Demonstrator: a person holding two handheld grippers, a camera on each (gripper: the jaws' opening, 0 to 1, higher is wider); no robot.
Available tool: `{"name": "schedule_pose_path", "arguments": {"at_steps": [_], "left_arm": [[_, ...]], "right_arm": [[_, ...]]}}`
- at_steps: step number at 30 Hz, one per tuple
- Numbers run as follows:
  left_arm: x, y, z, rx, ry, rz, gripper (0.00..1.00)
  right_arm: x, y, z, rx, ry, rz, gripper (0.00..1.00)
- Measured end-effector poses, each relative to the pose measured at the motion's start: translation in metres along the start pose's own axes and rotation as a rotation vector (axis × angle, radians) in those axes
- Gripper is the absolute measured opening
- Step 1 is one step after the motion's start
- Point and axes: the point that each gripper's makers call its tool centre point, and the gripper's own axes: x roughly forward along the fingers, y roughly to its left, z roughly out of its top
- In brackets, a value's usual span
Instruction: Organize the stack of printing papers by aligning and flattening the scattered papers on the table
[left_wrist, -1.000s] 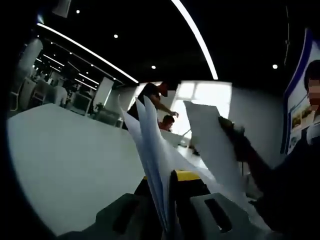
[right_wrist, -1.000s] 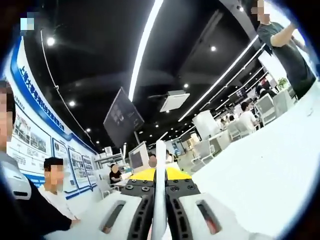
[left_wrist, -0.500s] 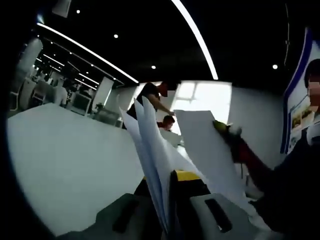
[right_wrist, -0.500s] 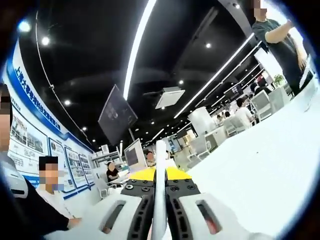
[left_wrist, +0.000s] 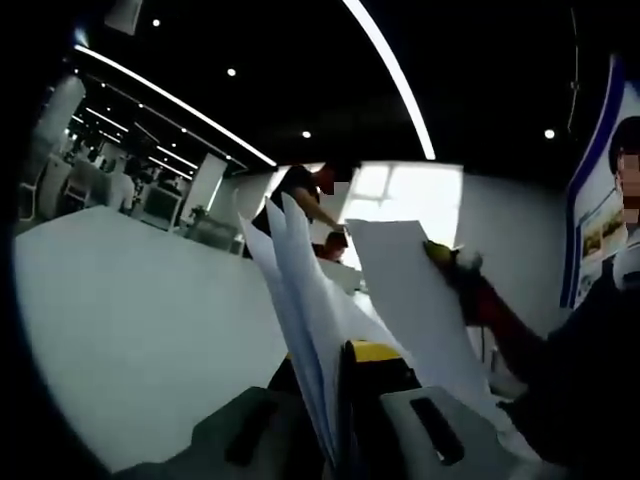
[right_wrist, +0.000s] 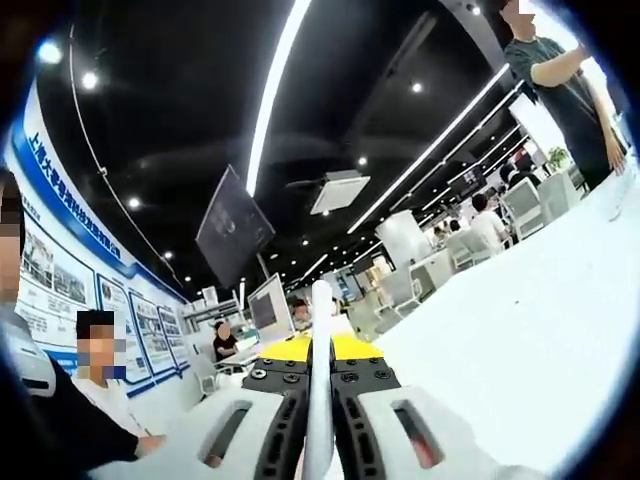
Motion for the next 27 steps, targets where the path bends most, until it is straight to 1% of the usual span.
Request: {"name": "schedule_pose_path", "arguments": {"at_steps": [4, 11, 18, 27], "left_arm": [[0.0, 0.0, 0.0, 0.002, 0.002, 0.0, 0.07], [0.0, -0.001, 0.0, 0.001, 0.002, -0.001, 0.07], [0.0, -0.001, 0.0, -0.004, -0.001, -0.003, 0.07], [-0.001, 0.0, 0.002, -0.013, -0.009, -0.008, 0.07]], "right_arm": [[0.0, 0.003, -0.004, 0.006, 0.002, 0.0, 0.01], [0.001, 0.003, -0.006, 0.01, 0.002, 0.0, 0.01], [0.002, -0.002, -0.005, 0.014, 0.001, -0.002, 0.01], [0.005, -0.009, -0.018, 0.032, 0.022, -0.012, 0.01]]}}
